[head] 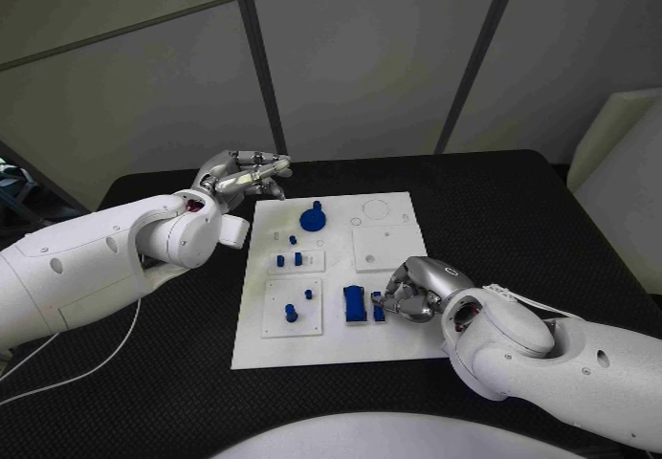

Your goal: Assemble the parts on the task board

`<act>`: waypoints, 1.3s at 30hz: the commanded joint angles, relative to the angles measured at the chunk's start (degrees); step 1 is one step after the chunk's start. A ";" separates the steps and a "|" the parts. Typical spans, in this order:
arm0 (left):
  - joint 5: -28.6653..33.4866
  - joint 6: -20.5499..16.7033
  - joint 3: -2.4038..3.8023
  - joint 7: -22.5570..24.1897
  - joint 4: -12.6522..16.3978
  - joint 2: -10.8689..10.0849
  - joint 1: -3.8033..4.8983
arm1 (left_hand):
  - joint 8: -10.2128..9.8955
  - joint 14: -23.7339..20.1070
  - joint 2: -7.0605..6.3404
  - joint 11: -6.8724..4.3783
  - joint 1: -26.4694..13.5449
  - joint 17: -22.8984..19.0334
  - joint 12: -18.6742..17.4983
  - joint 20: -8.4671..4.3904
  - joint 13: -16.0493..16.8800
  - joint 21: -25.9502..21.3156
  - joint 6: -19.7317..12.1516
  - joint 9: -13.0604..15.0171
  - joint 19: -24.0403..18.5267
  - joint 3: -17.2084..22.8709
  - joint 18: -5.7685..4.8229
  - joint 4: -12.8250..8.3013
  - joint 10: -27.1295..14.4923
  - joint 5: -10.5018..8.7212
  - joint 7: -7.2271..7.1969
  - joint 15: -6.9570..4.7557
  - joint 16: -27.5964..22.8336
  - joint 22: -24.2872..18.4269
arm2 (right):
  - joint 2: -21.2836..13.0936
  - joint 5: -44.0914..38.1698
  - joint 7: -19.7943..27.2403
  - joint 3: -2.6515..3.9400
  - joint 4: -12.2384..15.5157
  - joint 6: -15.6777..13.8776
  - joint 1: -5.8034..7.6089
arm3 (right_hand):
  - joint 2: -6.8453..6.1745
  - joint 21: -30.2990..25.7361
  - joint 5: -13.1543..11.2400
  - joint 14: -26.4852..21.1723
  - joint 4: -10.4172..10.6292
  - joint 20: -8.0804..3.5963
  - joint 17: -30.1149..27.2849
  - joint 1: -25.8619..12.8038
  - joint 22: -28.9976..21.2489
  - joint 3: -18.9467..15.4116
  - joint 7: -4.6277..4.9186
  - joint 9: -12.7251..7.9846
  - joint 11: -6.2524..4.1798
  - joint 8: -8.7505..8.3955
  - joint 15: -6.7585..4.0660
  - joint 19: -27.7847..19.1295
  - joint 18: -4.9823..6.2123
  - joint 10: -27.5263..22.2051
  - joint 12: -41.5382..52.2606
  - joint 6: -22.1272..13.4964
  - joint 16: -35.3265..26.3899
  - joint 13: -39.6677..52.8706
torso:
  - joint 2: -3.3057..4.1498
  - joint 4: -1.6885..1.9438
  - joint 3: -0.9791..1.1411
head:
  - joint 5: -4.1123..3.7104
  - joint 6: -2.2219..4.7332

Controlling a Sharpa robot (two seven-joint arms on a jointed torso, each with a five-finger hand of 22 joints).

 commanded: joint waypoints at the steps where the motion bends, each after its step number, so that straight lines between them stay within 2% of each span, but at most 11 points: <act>1: -0.22 0.76 0.01 0.13 -0.03 0.07 0.09 | 0.39 -0.33 0.41 0.12 0.21 -0.05 0.26 0.21 -0.05 -0.25 -0.41 -0.01 0.34 -0.27 -0.72 0.09 -0.35 0.03 0.07 -0.04 -0.35 -0.05 | -0.19 -0.22 0.92 0.00 0.20 -2.35 0.06 | -1.24 -0.65 -1.95 5.54 0.94 -0.14 13.17 -1.77 -0.68 -1.75 0.24 0.06 0.09 -0.35 -0.02 -0.54 -0.47 0.99 -1.13 -0.37 -0.08 4.46 | -0.05 -0.03 0.00 | 0.06 0.04; 4: -0.22 0.78 0.01 0.12 -0.05 0.10 0.09 | 0.39 -0.33 0.41 0.12 0.21 -0.05 0.26 0.21 -0.05 -0.25 -0.41 -0.01 0.34 -0.27 -0.72 0.09 -0.35 0.03 0.07 -0.04 -0.35 -0.05 | -0.55 0.12 3.63 -0.01 0.30 -4.43 0.06 | -2.29 -1.53 0.09 5.36 1.71 0.15 12.36 -2.41 -1.70 -3.50 1.01 -0.37 0.69 -1.47 0.40 -1.25 -0.27 0.37 -2.42 -2.08 -0.54 3.69 | -0.03 0.00 -0.01 | 0.06 0.15; 8: -0.22 0.78 0.01 0.12 -0.04 0.07 0.09 | 0.39 -0.33 0.41 0.12 0.21 -0.05 0.26 0.21 -0.05 -0.25 -0.41 -0.01 0.34 -0.27 -0.72 0.09 -0.35 0.03 0.07 -0.04 -0.35 -0.05 | -1.18 0.69 7.05 -0.02 0.52 -6.42 0.06 | -2.34 -1.88 1.80 5.32 1.87 0.75 12.17 -1.25 -2.02 -4.71 2.34 -1.64 1.73 -3.98 1.20 -1.51 -0.24 -0.01 -2.89 -4.85 -0.67 3.46 | 0.00 0.00 -0.03 | 0.04 0.16; 15: -0.22 0.76 0.01 0.12 0.03 -0.09 0.08 | 0.39 -0.33 0.41 0.12 0.21 -0.05 0.26 0.21 -0.05 -0.25 -0.41 -0.01 0.34 -0.27 -0.72 0.09 -0.35 0.03 0.07 -0.04 -0.35 -0.05 | -2.21 1.47 11.76 -0.06 0.53 -7.39 0.05 | -1.42 -2.21 3.25 5.29 1.35 2.31 12.03 2.22 -2.25 -6.27 4.59 -5.24 3.70 -9.16 2.90 -1.66 -0.16 -0.45 -3.03 -8.20 -0.76 3.43 | 0.01 -0.02 -0.02 | 0.09 0.03; 23: -0.22 0.75 0.01 0.15 0.05 -0.23 0.09 | 0.39 -0.33 0.41 0.12 0.21 -0.05 0.26 0.21 -0.05 -0.25 -0.41 -0.01 0.34 -0.27 -0.72 0.09 -0.35 0.03 0.07 -0.04 -0.35 -0.05 | -2.52 1.60 16.01 -0.09 -0.21 -6.10 0.02 | 0.53 -2.32 3.17 5.34 -1.79 3.40 12.26 9.53 -2.27 -4.16 6.20 -9.96 4.90 -13.55 3.94 -1.74 -0.06 -0.91 -2.92 -9.73 -0.63 3.49 | 0.00 -0.02 0.05 | 0.24 -0.07; 28: -0.22 0.78 0.01 0.17 0.04 -0.21 0.08 | 0.39 -0.33 0.41 0.12 0.21 -0.05 0.26 0.21 -0.05 -0.25 -0.41 -0.01 0.34 -0.27 -0.72 0.09 -0.35 0.03 0.07 -0.04 -0.35 -0.05 | -2.37 1.69 17.37 -0.11 -0.60 -4.21 0.00 | 0.86 -2.02 10.15 5.37 -3.17 3.61 12.45 13.24 -1.91 0.65 6.84 -13.42 5.29 -14.94 4.23 -1.64 -0.08 -1.22 -2.93 -9.19 -0.52 3.45 | 0.00 0.09 0.01 | 0.15 -0.18; 30: -0.22 0.75 0.01 0.16 0.03 -0.23 0.08 | 0.39 -0.33 0.41 0.12 0.21 -0.05 0.26 0.21 -0.05 -0.25 -0.41 -0.01 0.34 -0.27 -0.72 0.09 -0.35 0.03 0.07 -0.04 -0.35 -0.05 | -2.36 1.92 17.72 -0.11 -0.71 -3.47 0.00 | 0.28 -1.88 13.99 5.37 -2.97 3.75 12.48 13.47 -1.76 3.40 6.91 -15.15 5.45 -14.92 4.29 -1.66 -0.13 -1.35 -2.97 -9.24 -0.50 3.39 | 0.00 0.04 0.02 | 0.21 -0.22; 32: -0.22 0.72 0.01 0.16 0.01 -0.27 0.08 | 0.40 -0.34 0.45 0.14 0.20 -0.07 0.29 0.22 -0.06 -0.28 -0.44 0.00 0.35 -0.30 -0.73 0.12 -0.38 0.03 0.09 -0.03 -0.35 -0.07 | -2.35 2.38 18.09 -0.11 -0.81 -2.92 0.00 | -1.07 -1.66 17.26 5.38 -1.82 3.91 12.54 12.36 -1.52 7.57 7.05 -17.55 5.67 -14.86 4.46 -1.73 -0.12 -1.38 -2.87 -9.32 -0.46 3.37 | 0.00 0.02 0.00 | 0.23 -0.23; 36: -0.22 0.73 0.01 0.17 0.00 -0.25 0.08 | 0.41 -0.35 0.48 0.15 0.20 -0.10 0.31 0.22 -0.07 -0.30 -0.46 0.00 0.36 -0.33 -0.73 0.14 -0.40 0.03 0.11 -0.02 -0.35 -0.09 | -2.26 2.94 18.54 -0.12 -1.00 -2.01 -0.01 | -3.11 -1.14 17.70 5.39 -2.41 3.77 12.63 12.42 -1.03 17.63 7.51 -20.85 5.69 -14.89 4.49 -1.90 -0.09 -1.45 -2.70 -8.87 -0.40 3.35 | 0.00 0.01 -0.01 | 0.31 -0.29; 37: -0.22 0.74 0.01 0.17 0.01 -0.25 0.08 | 0.41 -0.35 0.48 0.15 0.20 -0.10 0.31 0.22 -0.07 -0.30 -0.46 0.00 0.36 -0.33 -0.73 0.14 -0.40 0.03 0.11 -0.02 -0.35 -0.09 | -2.23 3.02 18.61 -0.12 -1.03 -1.86 -0.01 | -4.59 -0.77 17.31 5.40 -3.03 3.64 12.67 11.34 -0.70 22.43 7.80 -22.11 5.93 -14.79 4.67 -2.02 -0.05 -1.39 -2.60 -8.35 -0.37 3.32 | 0.01 0.01 -0.01 | 0.32 -0.32; 39: -0.22 0.75 0.01 0.17 0.02 -0.25 0.08 | 0.41 -0.35 0.48 0.15 0.20 -0.10 0.31 0.22 -0.07 -0.30 -0.46 0.00 0.36 -0.33 -0.73 0.14 -0.40 0.03 0.11 -0.02 -0.35 -0.09 | -2.16 3.14 18.73 -0.12 -1.09 -1.60 -0.01 | -5.64 -0.28 17.26 5.41 -4.67 3.66 12.73 10.48 -0.29 27.54 7.77 -23.38 5.84 -14.78 4.54 -2.13 -0.07 -1.31 -2.50 -7.86 -0.34 3.28 | 0.02 0.02 0.00 | 0.29 -0.35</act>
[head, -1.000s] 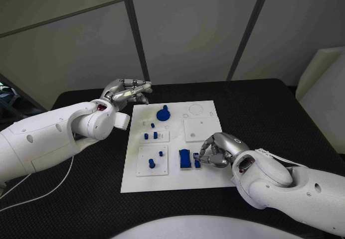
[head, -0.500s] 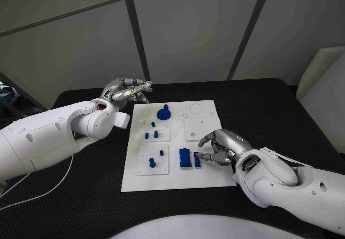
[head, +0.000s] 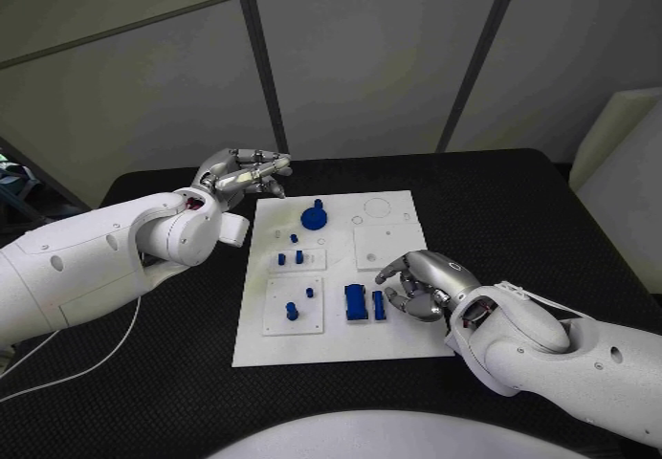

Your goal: Assemble the parts on the task board

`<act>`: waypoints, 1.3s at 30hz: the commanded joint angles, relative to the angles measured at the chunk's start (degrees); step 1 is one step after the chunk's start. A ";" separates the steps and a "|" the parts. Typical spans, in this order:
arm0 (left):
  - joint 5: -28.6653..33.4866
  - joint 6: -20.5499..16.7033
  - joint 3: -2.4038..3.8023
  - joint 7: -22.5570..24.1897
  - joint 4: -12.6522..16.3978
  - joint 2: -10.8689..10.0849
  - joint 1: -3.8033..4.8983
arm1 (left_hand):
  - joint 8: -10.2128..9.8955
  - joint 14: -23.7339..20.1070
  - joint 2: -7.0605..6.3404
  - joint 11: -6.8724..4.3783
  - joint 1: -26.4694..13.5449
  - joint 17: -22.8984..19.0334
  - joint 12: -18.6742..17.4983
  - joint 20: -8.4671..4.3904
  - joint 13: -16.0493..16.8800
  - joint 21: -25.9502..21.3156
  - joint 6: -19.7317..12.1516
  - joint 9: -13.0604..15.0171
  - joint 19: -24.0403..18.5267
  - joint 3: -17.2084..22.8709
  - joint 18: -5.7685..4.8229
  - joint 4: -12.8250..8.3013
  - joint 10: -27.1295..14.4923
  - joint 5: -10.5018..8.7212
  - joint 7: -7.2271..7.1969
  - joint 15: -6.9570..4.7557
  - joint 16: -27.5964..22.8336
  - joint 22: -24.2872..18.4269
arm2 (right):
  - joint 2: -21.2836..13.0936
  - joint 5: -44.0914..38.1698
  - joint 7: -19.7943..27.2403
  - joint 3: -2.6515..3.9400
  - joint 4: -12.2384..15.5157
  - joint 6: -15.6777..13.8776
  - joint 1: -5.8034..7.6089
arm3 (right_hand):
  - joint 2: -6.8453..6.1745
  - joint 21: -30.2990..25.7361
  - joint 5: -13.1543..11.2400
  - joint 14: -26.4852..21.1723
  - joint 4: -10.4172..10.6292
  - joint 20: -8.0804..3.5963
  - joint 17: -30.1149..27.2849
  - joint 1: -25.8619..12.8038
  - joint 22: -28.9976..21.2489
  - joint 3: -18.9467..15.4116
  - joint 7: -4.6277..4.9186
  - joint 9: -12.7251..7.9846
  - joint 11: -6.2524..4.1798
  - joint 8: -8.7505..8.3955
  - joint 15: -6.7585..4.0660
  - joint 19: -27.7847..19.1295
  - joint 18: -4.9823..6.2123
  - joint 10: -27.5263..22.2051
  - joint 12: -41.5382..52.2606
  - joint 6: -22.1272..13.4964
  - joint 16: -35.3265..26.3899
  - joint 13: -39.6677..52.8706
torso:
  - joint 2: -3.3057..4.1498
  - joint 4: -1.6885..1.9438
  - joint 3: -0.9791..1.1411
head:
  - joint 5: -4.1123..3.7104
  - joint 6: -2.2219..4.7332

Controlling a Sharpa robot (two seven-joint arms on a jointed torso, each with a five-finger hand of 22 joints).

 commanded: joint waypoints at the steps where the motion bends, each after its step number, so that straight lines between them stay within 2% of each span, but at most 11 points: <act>1: -0.22 0.64 0.01 0.23 0.04 -0.01 0.09 | 0.19 -0.35 0.48 0.15 0.20 -0.05 0.31 0.22 -0.08 -0.30 -0.46 0.00 0.36 -0.34 -0.73 0.14 -0.41 0.03 0.11 -0.02 -0.34 -0.05 | 0.13 0.88 1.97 0.00 -0.05 2.05 0.05 | -1.58 0.74 -0.26 5.50 -2.33 0.09 12.76 -1.29 0.60 7.07 -0.15 -1.78 0.21 0.02 0.27 -0.43 -0.10 0.18 0.32 0.90 0.05 3.47 | 0.01 0.00 0.00 | 0.03 -0.09; 2: -0.22 0.63 0.01 0.23 0.04 -0.01 0.09 | 0.19 -0.35 0.48 0.15 0.20 -0.05 0.31 0.22 -0.08 -0.30 -0.46 0.00 0.36 -0.34 -0.73 0.14 -0.41 0.03 0.11 -0.02 -0.34 -0.05 | 0.14 0.90 1.98 0.00 -0.06 2.10 0.05 | -1.59 0.82 -0.25 5.51 -2.66 0.09 12.77 -1.42 0.67 7.74 -0.24 -1.94 0.21 0.02 0.26 -0.45 -0.11 0.19 0.34 0.98 0.06 3.47 | -0.01 -0.01 -0.01 | 0.04 -0.12; 6: -0.22 0.64 0.01 0.24 0.04 -0.04 0.09 | 0.19 -0.35 0.48 0.15 0.20 -0.05 0.31 0.22 -0.08 -0.30 -0.46 0.00 0.36 -0.34 -0.73 0.14 -0.41 0.03 0.11 -0.02 -0.34 -0.05 | 0.21 1.06 1.96 0.00 -0.18 2.59 0.04 | -2.35 2.03 -0.62 5.52 -6.75 -0.12 12.83 -3.96 1.65 14.94 -0.31 -3.68 0.52 0.11 -0.02 -0.71 -0.19 0.34 0.47 1.70 0.10 3.38 | -0.03 0.03 -0.04 | 0.03 -0.19; 9: -0.22 0.65 0.00 0.25 0.05 -0.04 0.09 | 0.19 -0.35 0.48 0.15 0.20 -0.05 0.31 0.22 -0.08 -0.30 -0.46 0.00 0.36 -0.34 -0.73 0.14 -0.41 0.03 0.11 -0.02 -0.34 -0.05 | 0.29 1.13 1.86 0.00 -0.35 2.86 0.04 | -1.97 2.51 -0.81 5.53 -8.67 -0.15 12.89 -5.57 2.01 17.53 -0.41 -4.49 0.25 0.09 0.08 -0.89 -0.12 0.42 0.55 1.89 0.13 3.36 | -0.02 0.02 -0.05 | 0.04 -0.20; 11: -0.22 0.66 0.00 0.25 0.06 -0.04 0.09 | 0.19 -0.35 0.48 0.15 0.20 -0.05 0.31 0.22 -0.08 -0.30 -0.46 0.00 0.36 -0.34 -0.73 0.14 -0.41 0.03 0.11 -0.02 -0.34 -0.05 | 0.35 1.17 1.79 0.00 -0.44 2.99 0.04 | -1.97 2.51 -0.81 5.53 -8.67 -0.15 12.89 -5.57 2.01 17.53 -0.41 -4.49 0.25 0.09 0.08 -0.89 -0.12 0.42 0.55 1.89 0.13 3.36 | -0.01 0.03 -0.04 | 0.05 -0.22; 13: -0.22 0.66 0.00 0.24 0.07 -0.05 0.09 | 0.19 -0.35 0.48 0.15 0.20 -0.05 0.31 0.22 -0.08 -0.30 -0.46 0.00 0.36 -0.34 -0.73 0.14 -0.41 0.03 0.11 -0.02 -0.34 -0.05 | 0.40 1.18 1.76 0.00 -0.48 3.07 0.04 | -1.78 2.78 -1.02 5.54 -9.82 -0.09 12.91 -6.95 2.23 18.41 -0.34 -5.04 0.17 0.08 0.07 -0.97 -0.14 0.45 0.58 2.01 0.14 3.32 | 0.00 0.03 -0.03 | 0.07 -0.23; 15: -0.22 0.64 0.00 0.24 0.08 -0.07 0.09 | 0.19 -0.35 0.48 0.15 0.20 -0.05 0.31 0.22 -0.08 -0.30 -0.46 0.00 0.36 -0.34 -0.73 0.14 -0.41 0.03 0.11 -0.02 -0.34 -0.05 | 0.45 1.20 1.74 0.00 -0.52 3.21 0.04 | -1.70 2.84 -1.08 5.53 -10.11 -0.09 12.89 -7.30 2.27 18.61 -0.36 -5.17 0.17 0.10 0.08 -0.99 -0.13 0.45 0.58 2.10 0.13 3.30 | 0.02 0.03 -0.03 | 0.08 -0.22; 25: -0.22 0.62 0.00 0.23 0.04 -0.08 0.09 | 0.19 -0.35 0.48 0.15 0.20 -0.05 0.31 0.22 -0.08 -0.30 -0.46 0.00 0.36 -0.34 -0.73 0.14 -0.41 0.03 0.11 -0.02 -0.34 -0.05 | 0.55 1.39 1.12 -0.01 -0.73 5.20 0.04 | -1.35 3.03 -1.13 5.55 -10.92 -0.11 12.96 -8.30 2.45 18.95 -0.53 -5.44 0.06 0.34 0.02 -0.98 -0.14 0.52 0.75 2.90 0.17 3.38 | -0.04 -0.02 -0.02 | 0.20 -0.49; 39: -0.22 0.60 0.00 0.23 0.00 -0.09 0.08 | 0.19 -0.35 0.48 0.15 0.20 -0.05 0.31 0.22 -0.08 -0.30 -0.46 0.00 0.36 -0.34 -0.73 0.14 -0.41 0.03 0.11 -0.02 -0.34 -0.05 | 0.75 1.40 0.58 -0.01 -1.07 6.59 0.04 | -1.20 3.08 -1.05 5.55 -11.30 -0.16 12.97 -8.71 2.48 19.07 -0.66 -5.55 -0.04 0.42 -0.04 -1.01 -0.14 0.51 0.73 3.31 0.18 3.35 | -0.04 0.01 -0.03 | 0.18 -0.52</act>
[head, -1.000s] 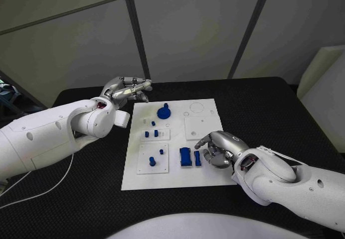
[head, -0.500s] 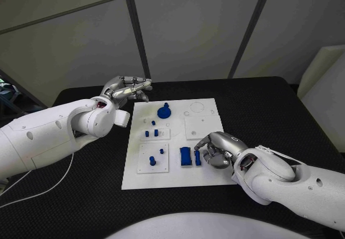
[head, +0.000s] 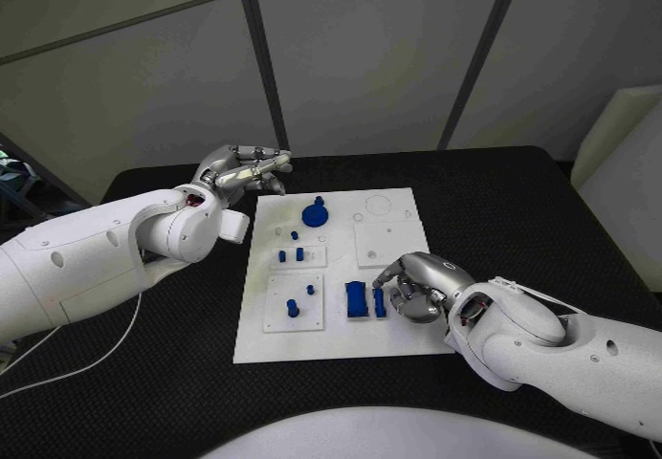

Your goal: Assemble the parts on the task board

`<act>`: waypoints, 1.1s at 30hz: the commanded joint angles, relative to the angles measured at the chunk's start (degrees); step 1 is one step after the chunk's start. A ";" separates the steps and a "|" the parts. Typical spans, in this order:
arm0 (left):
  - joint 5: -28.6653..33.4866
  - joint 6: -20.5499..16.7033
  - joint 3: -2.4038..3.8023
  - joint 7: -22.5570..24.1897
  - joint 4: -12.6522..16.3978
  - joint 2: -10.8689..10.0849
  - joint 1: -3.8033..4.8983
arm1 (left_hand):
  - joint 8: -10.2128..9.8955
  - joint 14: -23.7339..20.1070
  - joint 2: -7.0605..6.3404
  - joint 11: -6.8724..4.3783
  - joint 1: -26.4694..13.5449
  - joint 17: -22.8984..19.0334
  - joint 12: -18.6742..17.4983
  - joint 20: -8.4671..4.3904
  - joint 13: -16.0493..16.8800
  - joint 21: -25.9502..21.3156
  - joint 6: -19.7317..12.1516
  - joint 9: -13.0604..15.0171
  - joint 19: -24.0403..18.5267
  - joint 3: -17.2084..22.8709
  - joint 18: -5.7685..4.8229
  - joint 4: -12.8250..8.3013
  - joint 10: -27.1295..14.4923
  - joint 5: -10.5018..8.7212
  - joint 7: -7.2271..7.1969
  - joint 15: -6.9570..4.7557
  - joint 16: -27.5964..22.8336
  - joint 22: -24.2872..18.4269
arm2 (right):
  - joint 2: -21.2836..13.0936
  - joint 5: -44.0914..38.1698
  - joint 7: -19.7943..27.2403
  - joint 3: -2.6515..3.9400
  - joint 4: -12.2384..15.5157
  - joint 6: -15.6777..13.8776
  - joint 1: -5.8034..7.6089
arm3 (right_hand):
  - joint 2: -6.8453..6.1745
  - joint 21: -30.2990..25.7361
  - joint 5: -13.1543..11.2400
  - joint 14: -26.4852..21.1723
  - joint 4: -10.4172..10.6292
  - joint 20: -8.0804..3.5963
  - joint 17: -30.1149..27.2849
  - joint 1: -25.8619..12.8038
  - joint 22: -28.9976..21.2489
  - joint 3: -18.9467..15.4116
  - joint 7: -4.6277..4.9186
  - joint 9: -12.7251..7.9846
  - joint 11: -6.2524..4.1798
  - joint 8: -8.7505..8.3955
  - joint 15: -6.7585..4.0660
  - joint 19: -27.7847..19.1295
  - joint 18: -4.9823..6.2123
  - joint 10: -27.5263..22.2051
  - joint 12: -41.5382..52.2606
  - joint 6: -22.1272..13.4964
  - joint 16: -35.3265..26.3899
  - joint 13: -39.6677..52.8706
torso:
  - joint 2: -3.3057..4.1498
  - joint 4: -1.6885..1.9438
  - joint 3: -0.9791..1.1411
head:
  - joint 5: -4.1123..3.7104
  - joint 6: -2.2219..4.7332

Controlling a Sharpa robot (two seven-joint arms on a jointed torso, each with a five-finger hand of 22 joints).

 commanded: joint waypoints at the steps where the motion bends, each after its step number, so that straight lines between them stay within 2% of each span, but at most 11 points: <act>1: -0.21 0.61 0.01 0.24 0.00 -0.04 0.09 | 0.19 -0.35 0.48 0.15 0.20 -0.07 0.31 0.22 -0.08 -0.30 -0.46 0.00 0.36 -0.34 -0.73 0.13 -0.41 0.03 0.11 -0.02 -0.35 -0.07 | 0.07 0.19 -0.38 -0.15 -0.13 1.89 -0.09 | -0.07 0.20 -0.18 5.56 -0.22 0.05 12.97 -0.48 0.09 -0.01 0.09 0.06 -0.23 0.29 -0.04 -0.40 -0.13 0.30 0.28 0.40 0.18 3.16 | -0.02 -0.01 0.00 | 0.01 -0.03; 5: -0.21 0.62 0.01 0.24 -0.03 0.00 0.09 | 0.19 -0.35 0.48 0.15 0.20 -0.07 0.31 0.22 -0.08 -0.30 -0.46 0.00 0.36 -0.34 -0.73 0.13 -0.41 0.03 0.11 -0.02 -0.35 -0.07 | 0.26 0.18 -0.20 -0.15 -0.45 1.80 -0.09 | -0.11 0.13 -0.15 5.52 -0.58 0.02 12.83 -0.89 -0.04 0.07 0.20 -0.21 -0.20 0.00 -0.06 -0.55 -0.10 0.19 0.09 0.06 0.10 3.02 | 0.01 -0.05 0.02 | 0.05 -0.08; 9: -0.21 0.64 0.01 0.24 -0.08 0.07 0.08 | 0.19 -0.35 0.48 0.15 0.20 -0.07 0.31 0.22 -0.08 -0.30 -0.46 0.00 0.36 -0.34 -0.73 0.13 -0.41 0.03 0.11 -0.02 -0.35 -0.07 | 0.63 0.17 0.28 -0.15 -1.05 1.28 -0.09 | 0.10 0.07 -0.39 5.48 -1.42 0.19 12.67 -1.54 -0.17 0.37 0.65 -1.24 0.17 -0.37 0.21 -0.72 -0.08 0.04 -0.10 -2.46 0.01 2.86 | -0.04 -0.09 0.03 | -0.06 -0.04; 16: -0.21 0.66 0.01 0.23 -0.16 0.18 0.08 | 0.19 -0.35 0.48 0.15 0.20 -0.07 0.31 0.22 -0.08 -0.30 -0.46 0.00 0.36 -0.34 -0.73 0.13 -0.41 0.03 0.11 -0.02 -0.35 -0.07 | 1.46 0.17 1.39 -0.15 -2.29 -0.20 -0.09 | 0.49 0.02 -1.35 5.47 -2.21 0.47 12.60 -2.32 -0.28 0.21 0.80 -2.32 0.36 -0.31 0.42 -0.87 -0.05 -0.09 -0.21 -4.72 -0.03 2.72 | -0.01 0.05 -0.01 | -0.16 0.04; 18: -0.21 0.67 0.01 0.22 -0.17 0.16 0.08 | 0.19 -0.35 0.48 0.15 0.20 -0.07 0.31 0.22 -0.08 -0.30 -0.46 0.00 0.36 -0.34 -0.73 0.13 -0.41 0.03 0.11 -0.02 -0.35 -0.07 | 1.49 0.17 1.82 -0.15 -2.38 -0.87 -0.09 | 0.55 0.00 -1.95 5.47 -2.22 0.55 12.60 -2.66 -0.29 -0.15 0.90 -2.46 0.43 -0.26 0.51 -0.87 -0.06 -0.08 -0.17 -4.95 -0.03 2.72 | -0.01 0.11 -0.01 | -0.13 0.05; 26: -0.21 0.65 0.00 0.22 -0.27 0.15 0.07 | 0.22 -0.36 0.58 0.16 0.22 -0.13 0.39 0.24 -0.11 -0.38 -0.52 0.00 0.40 -0.41 -0.73 0.18 -0.49 0.03 0.12 0.00 -0.34 -0.12 | 1.27 0.17 3.26 -0.15 -2.22 -3.15 -0.09 | 0.77 -0.17 -2.83 5.51 -2.06 0.86 12.77 -3.55 -0.41 -1.96 1.11 -2.61 0.62 -0.17 0.76 -0.88 -0.07 0.02 0.14 -5.16 0.07 2.87 | 0.02 -0.09 0.03 | 0.00 0.13; 33: -0.21 0.69 0.00 0.22 -0.35 0.26 0.04 | 0.22 -0.36 0.58 0.16 0.22 -0.13 0.39 0.24 -0.11 -0.38 -0.52 0.00 0.40 -0.41 -0.73 0.18 -0.49 0.03 0.12 0.00 -0.34 -0.12 | 0.73 1.14 5.71 -0.15 -1.69 -6.10 -0.09 | 1.10 -0.41 -3.55 5.51 -1.97 1.07 12.75 -3.87 -0.62 -3.26 1.35 -2.59 0.82 -0.09 0.95 -0.92 -0.07 0.02 0.33 -4.92 0.06 2.96 | -0.01 0.00 0.02 | -0.13 0.25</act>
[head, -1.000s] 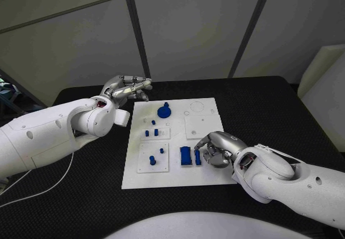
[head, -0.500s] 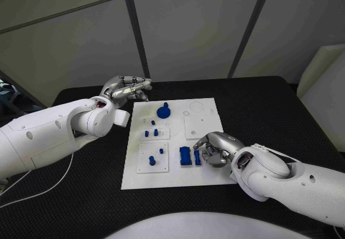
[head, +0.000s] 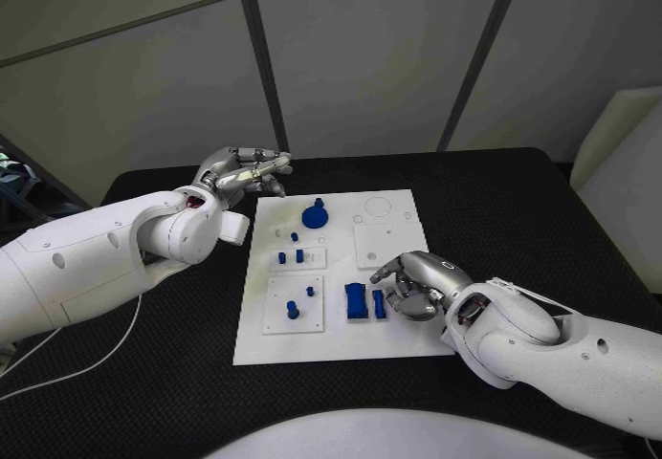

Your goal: Assemble the parts on the task board

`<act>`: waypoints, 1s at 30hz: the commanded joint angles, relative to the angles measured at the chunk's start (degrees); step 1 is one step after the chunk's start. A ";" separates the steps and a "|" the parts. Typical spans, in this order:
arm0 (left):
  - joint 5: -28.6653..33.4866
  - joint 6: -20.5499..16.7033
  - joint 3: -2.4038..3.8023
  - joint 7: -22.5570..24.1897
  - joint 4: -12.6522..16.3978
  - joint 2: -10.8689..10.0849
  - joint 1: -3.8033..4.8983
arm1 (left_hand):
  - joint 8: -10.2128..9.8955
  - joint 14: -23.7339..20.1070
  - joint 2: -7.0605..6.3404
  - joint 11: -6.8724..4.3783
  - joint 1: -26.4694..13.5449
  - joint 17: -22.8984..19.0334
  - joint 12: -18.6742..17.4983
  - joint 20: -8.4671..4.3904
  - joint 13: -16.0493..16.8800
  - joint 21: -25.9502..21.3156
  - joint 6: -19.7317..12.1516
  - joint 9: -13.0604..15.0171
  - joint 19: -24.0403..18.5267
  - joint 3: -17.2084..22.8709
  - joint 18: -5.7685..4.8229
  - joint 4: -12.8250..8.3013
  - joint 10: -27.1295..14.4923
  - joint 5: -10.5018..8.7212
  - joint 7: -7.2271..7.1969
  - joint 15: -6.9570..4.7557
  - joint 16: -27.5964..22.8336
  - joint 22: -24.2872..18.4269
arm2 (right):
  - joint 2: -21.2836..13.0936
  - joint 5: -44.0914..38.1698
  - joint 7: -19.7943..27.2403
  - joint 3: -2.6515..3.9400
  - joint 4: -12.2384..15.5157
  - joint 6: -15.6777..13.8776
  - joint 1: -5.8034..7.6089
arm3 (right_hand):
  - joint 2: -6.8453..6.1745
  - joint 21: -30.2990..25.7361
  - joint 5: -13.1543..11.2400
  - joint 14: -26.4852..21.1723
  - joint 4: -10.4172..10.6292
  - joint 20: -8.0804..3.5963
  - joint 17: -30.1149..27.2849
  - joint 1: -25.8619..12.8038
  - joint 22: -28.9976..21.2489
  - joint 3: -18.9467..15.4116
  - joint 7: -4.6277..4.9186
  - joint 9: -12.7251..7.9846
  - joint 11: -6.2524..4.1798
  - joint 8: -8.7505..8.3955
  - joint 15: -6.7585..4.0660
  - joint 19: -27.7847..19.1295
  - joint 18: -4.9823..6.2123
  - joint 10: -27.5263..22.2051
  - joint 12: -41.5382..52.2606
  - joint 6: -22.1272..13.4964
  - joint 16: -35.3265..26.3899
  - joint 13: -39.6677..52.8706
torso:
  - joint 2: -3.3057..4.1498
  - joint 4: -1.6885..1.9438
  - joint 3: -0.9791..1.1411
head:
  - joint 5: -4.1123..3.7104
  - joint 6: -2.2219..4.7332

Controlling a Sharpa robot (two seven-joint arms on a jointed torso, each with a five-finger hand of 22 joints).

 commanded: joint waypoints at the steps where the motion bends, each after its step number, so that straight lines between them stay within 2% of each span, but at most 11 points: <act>1: -0.21 0.67 0.00 0.23 -0.03 0.07 0.06 | 0.23 -0.36 0.58 -0.08 0.22 -0.05 0.39 0.03 -0.05 -0.38 -0.30 0.00 0.19 -0.24 -0.73 0.01 -0.25 0.03 -0.10 0.00 -0.34 -0.05 | -0.42 1.05 3.25 0.00 0.47 -3.75 0.06 | 0.33 -0.51 -0.92 5.51 0.25 0.36 12.73 -1.06 -0.23 -1.28 0.29 -0.01 0.47 0.16 0.63 -0.12 -0.08 0.00 0.36 0.15 0.05 2.97 | 0.00 0.05 0.00 | -0.14 -0.04; 6: -0.21 0.66 0.00 0.21 -0.01 -0.01 0.05 | 0.23 -0.36 0.58 -0.08 0.22 -0.05 0.39 0.03 -0.05 -0.38 -0.30 0.00 0.19 -0.24 -0.73 0.01 -0.25 0.03 -0.10 0.00 -0.34 -0.05 | -1.50 1.58 4.15 0.00 1.12 -4.39 0.05 | 0.78 -1.22 -3.20 5.51 1.36 0.76 12.72 -2.16 -0.78 -5.50 0.31 0.01 0.57 0.22 0.86 -0.11 -0.05 -0.03 0.59 1.04 0.05 3.00 | 0.06 0.04 0.00 | -0.12 -0.05; 11: -0.21 0.66 -0.01 0.21 -0.04 0.02 0.04 | 0.23 -0.36 0.58 -0.08 0.22 -0.05 0.39 0.03 -0.05 -0.38 -0.30 0.00 0.19 -0.24 -0.73 0.01 -0.25 0.03 -0.10 0.00 -0.34 -0.05 | -2.23 1.98 4.45 0.00 1.31 -4.13 0.05 | 1.28 -1.73 -6.48 5.50 2.23 0.81 12.69 -2.63 -1.18 -8.66 0.14 0.07 0.48 0.39 0.88 0.04 -0.05 -0.04 0.72 1.86 0.04 2.97 | 0.02 -0.04 -0.04 | -0.11 -0.02; 15: -0.21 0.69 -0.02 0.22 -0.04 0.07 0.03 | 0.23 -0.36 0.58 -0.08 0.22 -0.05 0.39 0.03 -0.05 -0.38 -0.30 0.00 0.19 -0.24 -0.73 0.01 -0.25 0.03 -0.10 0.00 -0.34 -0.05 | -2.37 2.12 4.04 0.00 1.16 -3.22 0.06 | 1.73 -2.16 -12.17 5.50 2.91 0.77 12.69 -2.86 -1.53 -11.55 -0.10 0.08 0.36 0.47 0.80 0.18 -0.05 -0.02 0.79 2.47 0.04 2.93 | 0.05 0.04 -0.05 | -0.15 -0.05; 16: -0.21 0.68 -0.02 0.22 -0.04 0.08 0.03 | 0.23 -0.36 0.58 -0.08 0.22 -0.05 0.39 0.03 -0.05 -0.38 -0.30 0.00 0.19 -0.24 -0.73 0.01 -0.25 0.03 -0.10 0.00 -0.34 -0.05 | -2.33 2.13 3.73 0.00 1.01 -2.84 0.06 | 1.89 -2.38 -15.92 5.48 3.01 0.76 12.63 -2.72 -1.72 -12.78 -0.25 0.08 0.29 0.49 0.73 0.22 -0.05 -0.04 0.78 2.70 0.01 2.89 | 0.03 0.06 -0.05 | -0.17 -0.08; 21: -0.21 0.68 -0.03 0.22 -0.01 0.02 0.03 | 0.23 -0.36 0.58 -0.08 0.22 -0.05 0.39 0.03 -0.05 -0.38 -0.30 0.00 0.19 -0.24 -0.73 0.01 -0.25 0.03 -0.10 0.00 -0.34 -0.05 | -1.81 1.53 2.08 -0.01 0.17 -2.28 0.05 | 1.64 -2.81 -25.24 5.51 2.46 0.51 12.73 -1.55 -2.08 -16.08 -0.74 0.22 -0.08 1.09 0.47 0.47 -0.03 0.00 1.00 4.18 0.06 2.96 | 0.09 0.08 -0.05 | -0.12 -0.09; 24: -0.21 0.68 -0.03 0.22 0.02 0.01 0.03 | 0.23 -0.36 0.58 -0.08 0.22 -0.05 0.39 0.03 -0.05 -0.38 -0.30 0.00 0.19 -0.24 -0.73 0.01 -0.25 0.03 -0.10 0.00 -0.34 -0.05 | -1.30 0.96 1.22 -0.01 -0.27 -2.33 0.04 | 1.69 -2.97 -27.61 5.53 2.32 0.35 12.80 -0.91 -2.21 -18.05 -0.94 0.24 -0.33 1.40 0.30 0.63 -0.05 0.09 1.14 4.83 0.10 3.02 | 0.10 0.05 -0.01 | -0.05 -0.14; 30: -0.21 0.67 -0.03 0.22 0.06 -0.01 0.03 | 0.23 -0.36 0.58 -0.08 0.22 -0.05 0.39 0.03 -0.05 -0.38 -0.30 0.00 0.19 -0.24 -0.73 0.01 -0.25 0.03 -0.10 0.00 -0.34 -0.05 | -0.56 0.13 -0.10 -0.02 -1.06 -2.27 0.03 | 1.85 -3.14 -28.07 5.55 2.49 0.16 12.90 -0.50 -2.33 -20.36 -1.23 0.24 -0.46 1.66 0.12 0.82 -0.07 0.12 1.23 5.36 0.15 3.05 | 0.05 0.04 -0.03 | -0.03 -0.27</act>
